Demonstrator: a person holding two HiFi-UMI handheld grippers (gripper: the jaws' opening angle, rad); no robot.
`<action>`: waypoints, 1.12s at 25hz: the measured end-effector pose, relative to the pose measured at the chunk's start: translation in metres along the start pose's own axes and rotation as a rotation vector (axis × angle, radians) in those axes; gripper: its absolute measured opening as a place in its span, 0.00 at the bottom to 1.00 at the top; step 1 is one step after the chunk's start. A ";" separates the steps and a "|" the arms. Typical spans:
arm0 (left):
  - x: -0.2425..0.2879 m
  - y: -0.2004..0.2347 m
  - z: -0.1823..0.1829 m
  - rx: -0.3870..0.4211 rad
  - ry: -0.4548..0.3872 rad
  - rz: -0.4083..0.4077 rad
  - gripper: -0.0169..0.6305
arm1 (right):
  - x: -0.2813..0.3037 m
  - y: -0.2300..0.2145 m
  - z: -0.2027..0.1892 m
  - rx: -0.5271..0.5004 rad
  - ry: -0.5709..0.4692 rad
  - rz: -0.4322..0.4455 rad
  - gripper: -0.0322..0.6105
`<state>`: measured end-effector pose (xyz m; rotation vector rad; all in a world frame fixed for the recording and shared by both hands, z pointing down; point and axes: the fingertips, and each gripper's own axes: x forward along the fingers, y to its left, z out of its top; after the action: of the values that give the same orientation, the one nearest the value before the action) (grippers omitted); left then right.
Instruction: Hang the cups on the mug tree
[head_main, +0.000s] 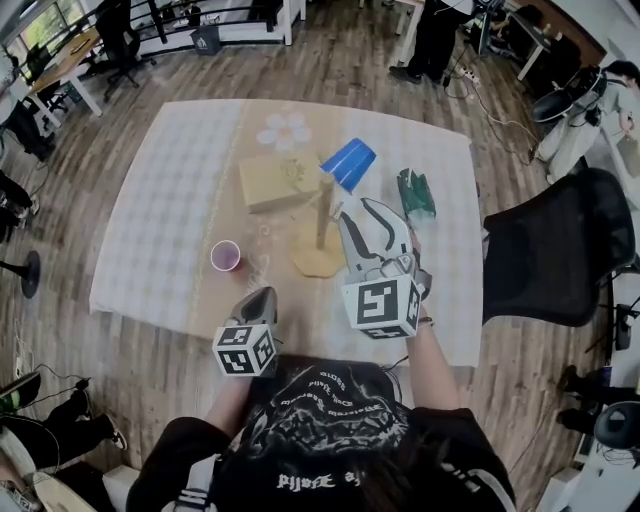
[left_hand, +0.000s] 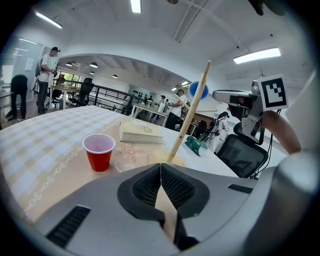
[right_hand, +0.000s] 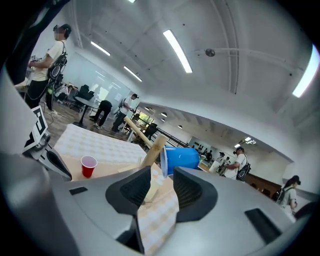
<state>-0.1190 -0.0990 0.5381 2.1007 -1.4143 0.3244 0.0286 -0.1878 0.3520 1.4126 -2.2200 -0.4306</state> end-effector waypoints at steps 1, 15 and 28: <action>0.000 -0.001 0.000 0.001 0.001 -0.006 0.06 | -0.003 0.000 -0.006 0.025 0.014 0.003 0.28; 0.004 -0.003 -0.014 -0.005 0.045 -0.082 0.06 | -0.062 0.008 -0.133 0.593 0.257 0.008 0.25; 0.006 -0.013 -0.030 0.048 0.132 -0.180 0.06 | -0.119 0.056 -0.234 0.923 0.498 -0.086 0.19</action>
<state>-0.1009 -0.0830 0.5607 2.1841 -1.1439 0.4199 0.1558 -0.0592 0.5497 1.7673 -1.9737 0.9517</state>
